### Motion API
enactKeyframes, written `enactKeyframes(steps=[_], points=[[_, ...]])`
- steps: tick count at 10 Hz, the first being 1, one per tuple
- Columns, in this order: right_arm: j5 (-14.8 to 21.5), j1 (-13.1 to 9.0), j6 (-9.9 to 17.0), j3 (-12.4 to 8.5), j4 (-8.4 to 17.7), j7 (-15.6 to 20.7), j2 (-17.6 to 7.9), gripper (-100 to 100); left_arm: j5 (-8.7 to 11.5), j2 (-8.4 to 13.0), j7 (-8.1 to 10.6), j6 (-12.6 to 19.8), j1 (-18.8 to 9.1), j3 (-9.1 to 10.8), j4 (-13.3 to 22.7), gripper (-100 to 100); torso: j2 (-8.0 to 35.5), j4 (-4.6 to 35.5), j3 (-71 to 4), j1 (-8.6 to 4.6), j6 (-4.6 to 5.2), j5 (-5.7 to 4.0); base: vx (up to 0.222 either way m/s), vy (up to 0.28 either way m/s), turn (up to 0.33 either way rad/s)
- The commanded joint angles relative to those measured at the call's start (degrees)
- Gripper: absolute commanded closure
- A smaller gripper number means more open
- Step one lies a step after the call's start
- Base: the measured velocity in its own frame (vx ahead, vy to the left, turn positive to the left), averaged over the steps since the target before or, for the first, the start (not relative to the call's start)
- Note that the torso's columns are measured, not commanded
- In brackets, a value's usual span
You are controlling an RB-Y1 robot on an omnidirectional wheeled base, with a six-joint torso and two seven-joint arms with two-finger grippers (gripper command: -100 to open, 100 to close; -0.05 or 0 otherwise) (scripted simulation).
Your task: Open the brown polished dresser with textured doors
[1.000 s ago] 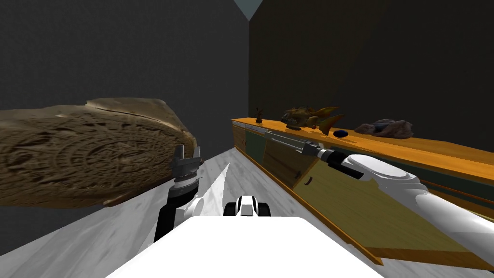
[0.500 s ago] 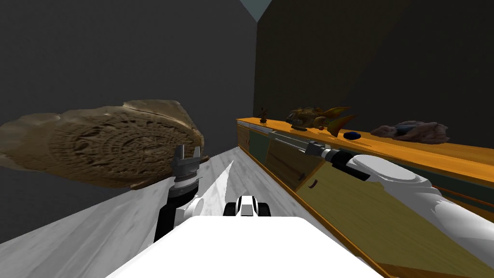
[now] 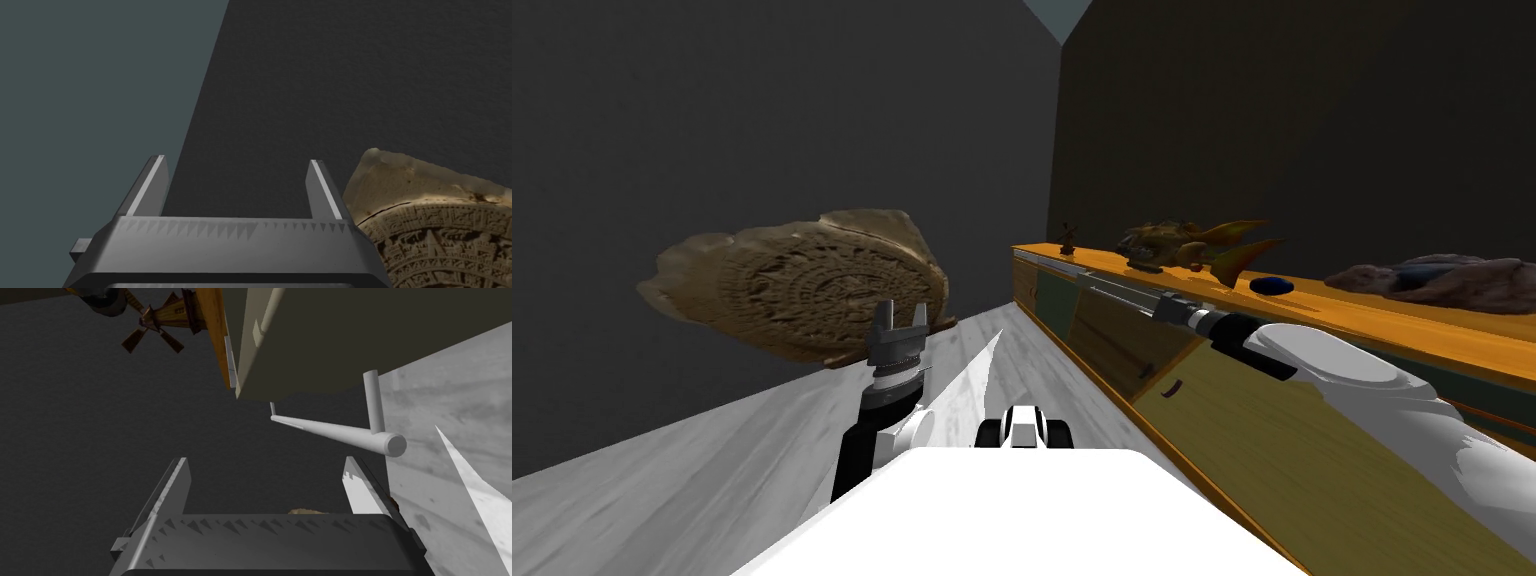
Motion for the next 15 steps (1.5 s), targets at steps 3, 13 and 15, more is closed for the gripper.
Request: enactKeyframes(steps=[3, 13, 15], points=[[7.2, 1.6, -1.8, -5.3, -0.4, -5.1, 2.6, -100, 0.0, 0.0, 0.00, 0.0, 0.0, -0.01, 0.0, 0, 0.4, 0.1, 0.2, -0.10, -0.13, -0.04, -0.076, -0.013, 0.250], [22.4, 3.1, -3.6, -12.4, -0.7, -14.9, 5.1, -100, 0.0, 0.0, 0.00, 0.0, 0.0, 0.00, 0.0, 0, -0.1, 0.0, -0.1, -0.07, -0.05, -0.02, -0.039, -0.005, 0.083], [26.1, 4.6, -5.4, -16.6, -1.1, -18.5, 7.5, -100, 0.0, 0.0, 0.00, 0.0, 0.0, 0.00, 0.0, 0, 0.3, 0.1, 0.2, -0.08, -0.13, -0.03, -0.119, -0.010, 0.382]])
